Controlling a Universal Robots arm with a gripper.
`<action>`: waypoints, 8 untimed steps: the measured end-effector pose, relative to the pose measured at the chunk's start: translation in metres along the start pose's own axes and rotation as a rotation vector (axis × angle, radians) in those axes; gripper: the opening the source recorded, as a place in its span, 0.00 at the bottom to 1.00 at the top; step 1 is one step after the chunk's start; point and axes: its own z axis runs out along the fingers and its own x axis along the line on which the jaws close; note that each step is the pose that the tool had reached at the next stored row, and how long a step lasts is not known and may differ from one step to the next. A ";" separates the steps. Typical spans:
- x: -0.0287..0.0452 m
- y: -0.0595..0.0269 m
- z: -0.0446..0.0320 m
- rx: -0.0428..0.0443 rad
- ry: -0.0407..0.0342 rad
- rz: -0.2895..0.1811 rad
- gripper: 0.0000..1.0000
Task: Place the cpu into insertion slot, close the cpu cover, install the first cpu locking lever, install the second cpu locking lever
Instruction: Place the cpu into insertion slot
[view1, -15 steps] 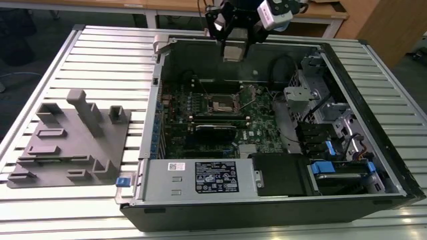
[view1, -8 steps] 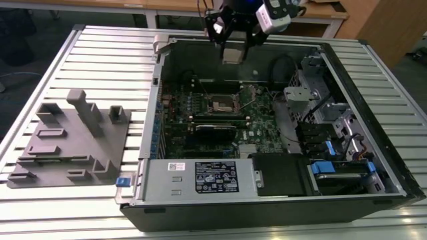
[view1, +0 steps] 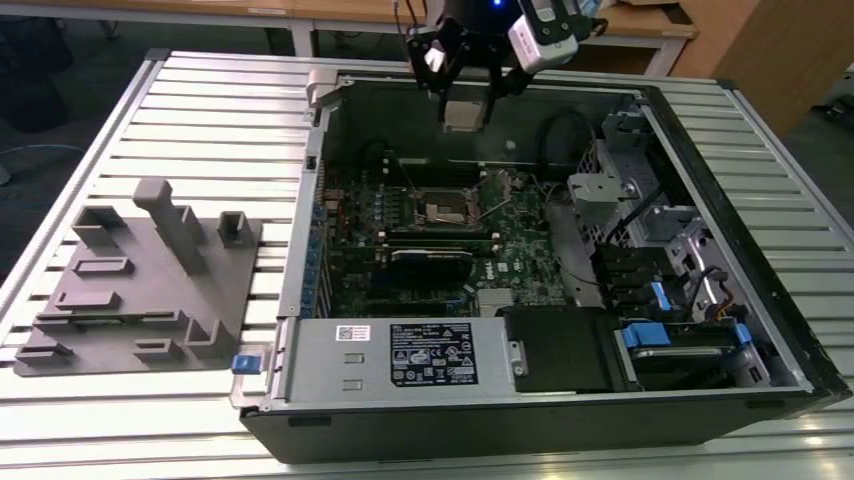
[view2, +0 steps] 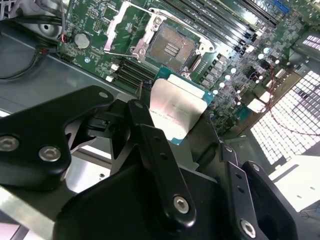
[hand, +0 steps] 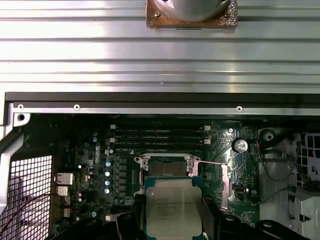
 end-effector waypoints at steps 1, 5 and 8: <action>0.0000 0.0000 0.0000 0.0001 0.0001 0.000 0.54; 0.0001 -0.0001 0.0005 -0.0003 -0.0002 0.000 0.54; 0.0001 -0.0003 0.0026 -0.0002 -0.0002 0.000 0.54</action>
